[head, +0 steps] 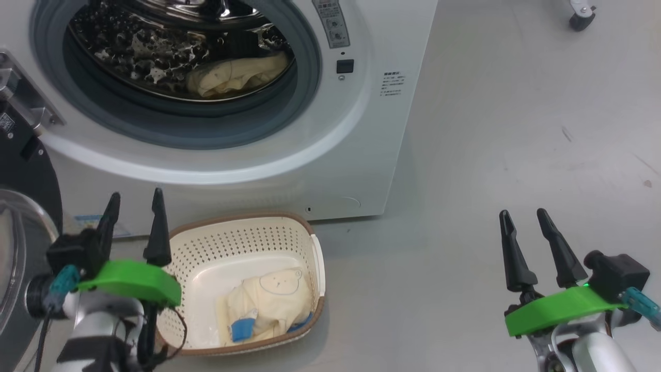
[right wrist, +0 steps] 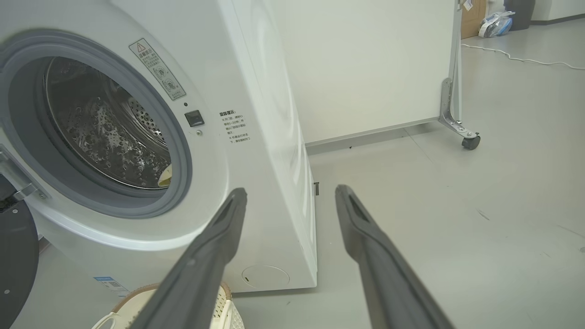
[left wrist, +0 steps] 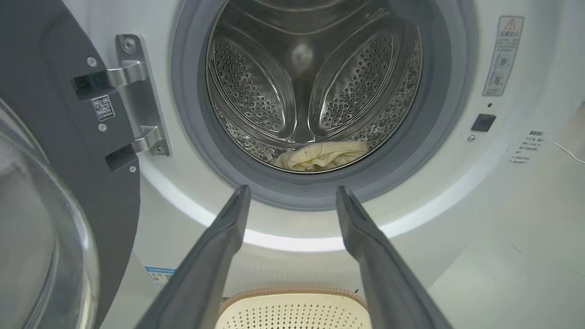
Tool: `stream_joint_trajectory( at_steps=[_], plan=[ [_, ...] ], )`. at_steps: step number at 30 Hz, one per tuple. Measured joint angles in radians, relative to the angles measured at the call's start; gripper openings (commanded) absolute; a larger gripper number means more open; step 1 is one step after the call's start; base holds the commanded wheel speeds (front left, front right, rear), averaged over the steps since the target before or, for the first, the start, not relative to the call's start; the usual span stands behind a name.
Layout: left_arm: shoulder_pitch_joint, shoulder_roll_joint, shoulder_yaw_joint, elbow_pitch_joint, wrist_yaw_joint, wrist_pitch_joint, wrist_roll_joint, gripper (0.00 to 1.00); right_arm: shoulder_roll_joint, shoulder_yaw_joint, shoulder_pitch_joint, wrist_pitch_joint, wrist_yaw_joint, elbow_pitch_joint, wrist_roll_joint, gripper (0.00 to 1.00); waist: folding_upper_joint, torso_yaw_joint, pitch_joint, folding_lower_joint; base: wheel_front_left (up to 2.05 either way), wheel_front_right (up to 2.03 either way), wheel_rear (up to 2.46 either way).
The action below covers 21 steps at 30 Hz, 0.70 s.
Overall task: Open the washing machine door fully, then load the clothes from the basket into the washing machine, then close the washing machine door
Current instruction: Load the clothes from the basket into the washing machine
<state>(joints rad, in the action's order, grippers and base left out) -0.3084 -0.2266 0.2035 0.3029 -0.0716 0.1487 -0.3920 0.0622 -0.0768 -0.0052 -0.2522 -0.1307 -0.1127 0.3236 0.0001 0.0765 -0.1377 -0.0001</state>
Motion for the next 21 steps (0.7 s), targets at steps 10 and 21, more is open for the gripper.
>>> stream_joint_trajectory(
  at_steps=[10,21],
  plan=[
    [0.274,-0.026,-0.053,-0.291,-0.130,-0.025,0.003,1.00,0.009,-0.015,0.018,0.008,0.000,0.026,-0.017,1.00,0.0000,-0.003,0.032,0.0000,0.00,0.00,0.00],
    [0.387,-0.021,-0.056,-0.368,-0.167,0.044,0.030,1.00,0.010,-0.029,0.040,0.008,0.000,0.026,-0.017,1.00,-0.0001,-0.022,0.040,0.0000,0.00,0.00,0.00]
  ],
)
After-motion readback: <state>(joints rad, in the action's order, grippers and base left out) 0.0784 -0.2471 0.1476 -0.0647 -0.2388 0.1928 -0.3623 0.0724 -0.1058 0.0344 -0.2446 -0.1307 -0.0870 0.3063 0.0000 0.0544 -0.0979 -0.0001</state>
